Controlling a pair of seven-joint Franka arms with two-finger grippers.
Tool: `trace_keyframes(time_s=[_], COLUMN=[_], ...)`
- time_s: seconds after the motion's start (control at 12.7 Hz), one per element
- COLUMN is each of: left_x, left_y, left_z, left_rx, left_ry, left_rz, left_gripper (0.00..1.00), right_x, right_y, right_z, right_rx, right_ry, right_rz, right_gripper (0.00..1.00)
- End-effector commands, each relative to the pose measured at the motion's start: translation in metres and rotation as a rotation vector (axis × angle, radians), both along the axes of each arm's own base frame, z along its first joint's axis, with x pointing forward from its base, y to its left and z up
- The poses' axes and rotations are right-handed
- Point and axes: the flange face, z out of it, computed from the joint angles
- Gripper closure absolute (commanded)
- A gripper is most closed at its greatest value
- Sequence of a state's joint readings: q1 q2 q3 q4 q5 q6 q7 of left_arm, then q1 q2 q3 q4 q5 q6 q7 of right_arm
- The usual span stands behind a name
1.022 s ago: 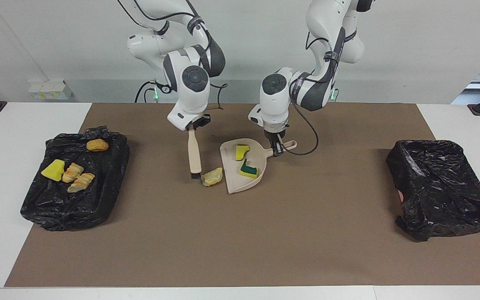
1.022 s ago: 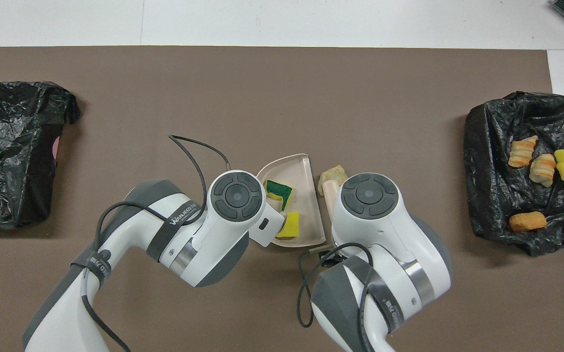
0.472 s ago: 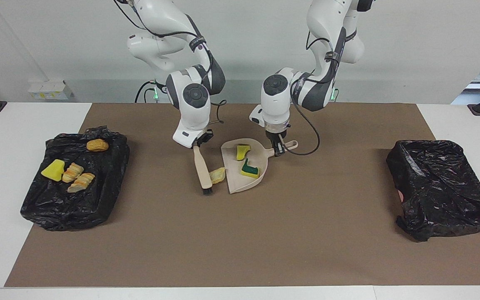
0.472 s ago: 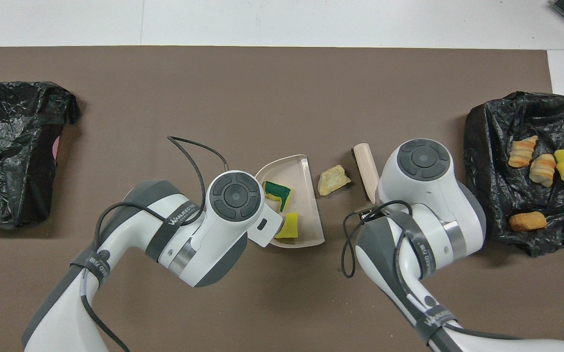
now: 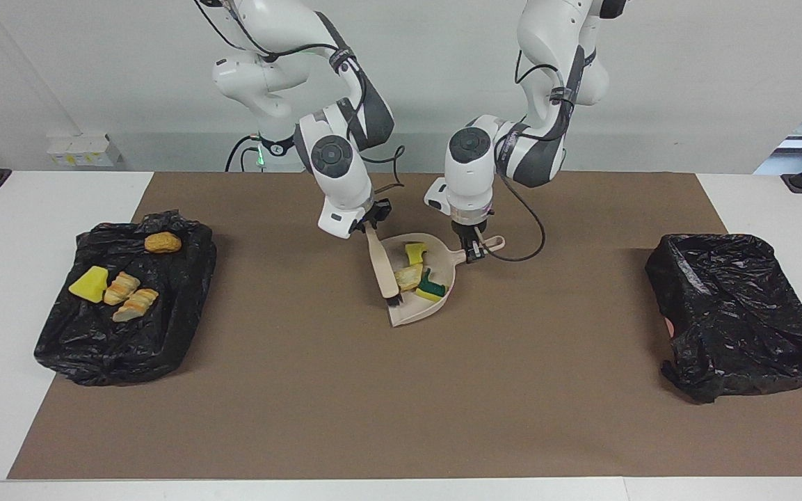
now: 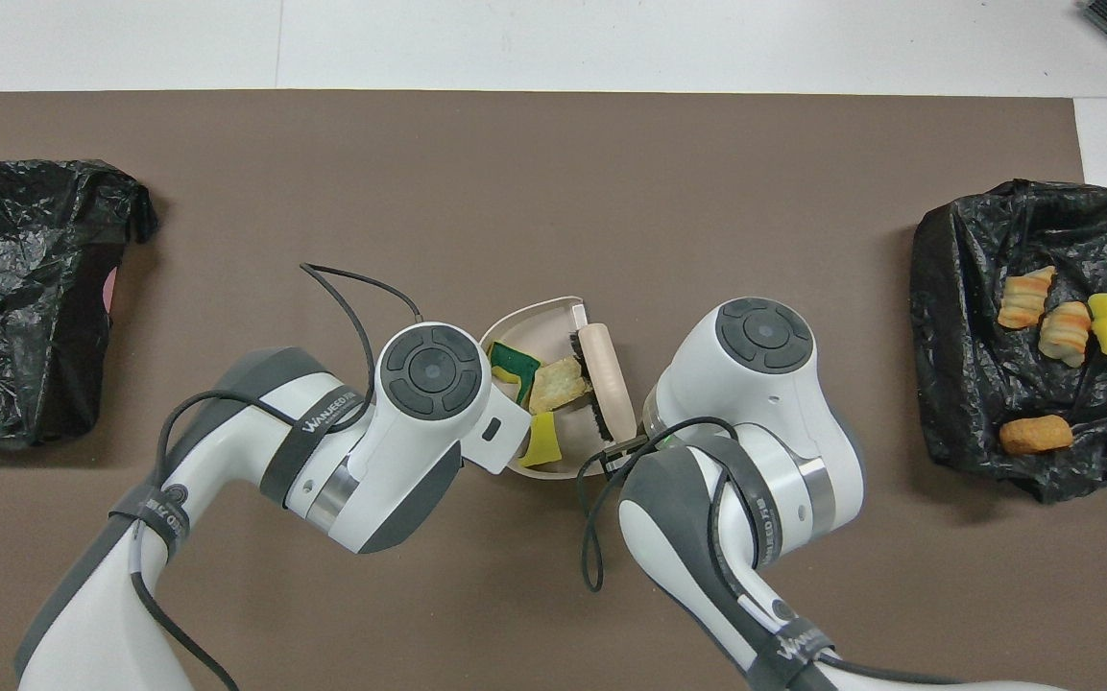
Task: Sweep and dump trash in bin
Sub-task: 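Carry the loaded dustpan with the left gripper toward the nearer black bag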
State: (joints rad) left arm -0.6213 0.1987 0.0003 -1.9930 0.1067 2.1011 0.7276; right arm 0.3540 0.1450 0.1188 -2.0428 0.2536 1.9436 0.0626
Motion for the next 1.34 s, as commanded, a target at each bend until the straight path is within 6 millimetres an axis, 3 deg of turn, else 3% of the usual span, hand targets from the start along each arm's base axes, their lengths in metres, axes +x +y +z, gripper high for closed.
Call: trace_keyframes(time_s=[0.0, 0.16, 0.31, 0.71, 0.94, 1.1, 1.26], left_x=[-0.001, 0.001, 0.012, 0.037, 0.056, 0.066, 0.078], left_y=[0.011, 0.011, 0.023, 0.068, 0.119, 0.173, 0.227], left_z=[0.002, 0.003, 0.008, 0.029, 0.059, 0.080, 0.103], left_rx=[0.010, 0.008, 0.001, -0.009, -0.022, -0.026, -0.024], left_ry=[-0.010, -0.009, -0.008, -0.014, -0.040, -0.028, -0.023], left_rz=[-0.005, -0.036, -0.092, -0.126, -0.154, -0.149, -0.192], left_gripper=[1.00, 1.00, 1.00, 1.00, 1.00, 1.00, 1.00], right_x=[-0.001, -0.002, -0.014, -0.086, -0.126, -0.147, -0.156], right_y=[-0.020, -0.040, -0.045, 0.008, 0.044, 0.083, 0.109], right_z=[0.019, 0.038, 0.047, 0.050, 0.051, 0.034, 0.015], right_rx=[-0.016, -0.072, -0.105, -0.206, -0.207, -0.220, -0.220], right_ry=[0.007, -0.003, 0.031, -0.017, -0.062, -0.090, -0.106], right_rz=[0.030, 0.047, 0.045, -0.033, -0.061, -0.120, -0.167], right_gripper=[1.00, 1.00, 1.00, 1.00, 1.00, 1.00, 1.00])
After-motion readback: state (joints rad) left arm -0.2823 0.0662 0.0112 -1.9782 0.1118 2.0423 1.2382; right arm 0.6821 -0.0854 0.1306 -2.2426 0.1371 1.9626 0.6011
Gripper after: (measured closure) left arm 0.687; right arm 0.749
